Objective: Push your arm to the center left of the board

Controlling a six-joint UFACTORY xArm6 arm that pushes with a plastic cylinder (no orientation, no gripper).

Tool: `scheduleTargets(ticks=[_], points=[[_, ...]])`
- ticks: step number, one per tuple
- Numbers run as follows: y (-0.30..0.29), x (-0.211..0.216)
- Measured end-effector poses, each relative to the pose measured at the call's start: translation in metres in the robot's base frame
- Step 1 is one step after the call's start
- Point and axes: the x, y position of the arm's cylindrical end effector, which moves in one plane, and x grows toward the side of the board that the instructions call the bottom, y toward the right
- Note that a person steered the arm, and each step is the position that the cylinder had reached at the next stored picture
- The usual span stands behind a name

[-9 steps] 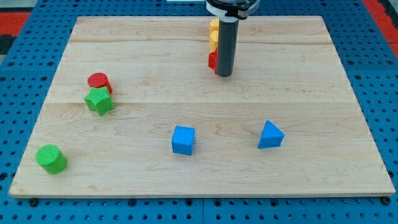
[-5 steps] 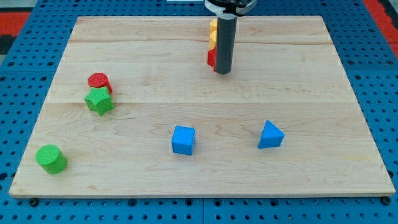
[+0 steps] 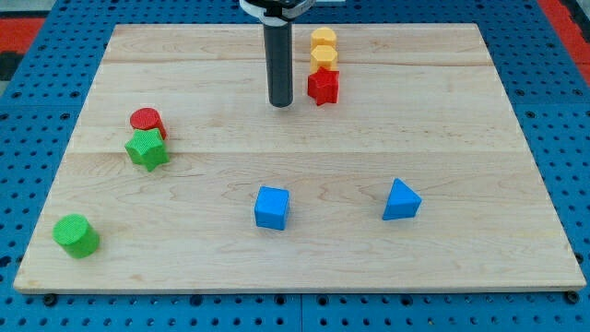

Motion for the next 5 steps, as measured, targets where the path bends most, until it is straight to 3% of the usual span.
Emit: scheduleTargets(ticks=[1, 2, 4, 5], points=[[-0.008, 0.001], [-0.048, 0.044], [-0.166, 0.134], [-0.229, 0.134]])
